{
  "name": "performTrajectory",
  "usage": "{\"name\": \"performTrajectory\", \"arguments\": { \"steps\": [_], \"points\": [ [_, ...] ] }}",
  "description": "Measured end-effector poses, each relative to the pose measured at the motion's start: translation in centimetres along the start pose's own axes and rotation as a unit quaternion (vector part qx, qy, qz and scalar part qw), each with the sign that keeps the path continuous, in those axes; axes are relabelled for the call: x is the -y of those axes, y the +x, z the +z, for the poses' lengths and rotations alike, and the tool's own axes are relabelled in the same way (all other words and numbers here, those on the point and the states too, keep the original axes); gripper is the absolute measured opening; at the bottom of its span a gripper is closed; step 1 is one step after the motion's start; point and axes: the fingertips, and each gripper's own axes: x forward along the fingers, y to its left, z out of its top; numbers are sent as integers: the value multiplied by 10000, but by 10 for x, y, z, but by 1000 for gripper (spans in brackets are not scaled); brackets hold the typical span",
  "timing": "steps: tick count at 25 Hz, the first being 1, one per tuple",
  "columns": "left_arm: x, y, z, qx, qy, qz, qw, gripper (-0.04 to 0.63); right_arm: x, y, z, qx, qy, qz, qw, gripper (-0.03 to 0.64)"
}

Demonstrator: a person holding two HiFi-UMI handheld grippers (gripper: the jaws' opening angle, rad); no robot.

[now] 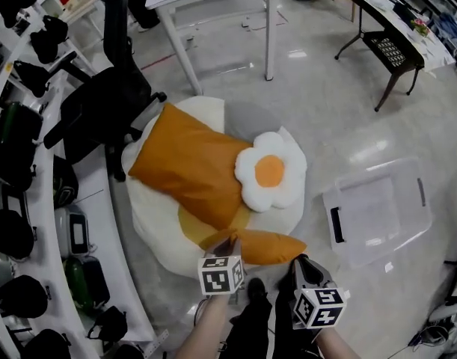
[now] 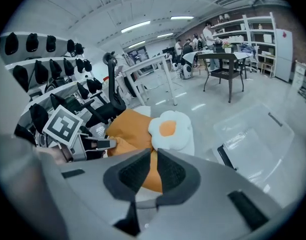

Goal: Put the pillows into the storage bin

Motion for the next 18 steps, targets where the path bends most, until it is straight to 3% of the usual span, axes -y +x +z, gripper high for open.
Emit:
{"name": "performTrajectory", "arguments": {
  "steps": [7, 18],
  "points": [
    [57, -5, 0, -140, 337, -318, 9988, 43, 34, -52, -2, 238, 374, -420, 9981, 40],
    [185, 3, 9, -251, 1355, -518, 9891, 40, 133, -123, -21, 472, 1116, -1060, 9869, 38]
  ]
}}
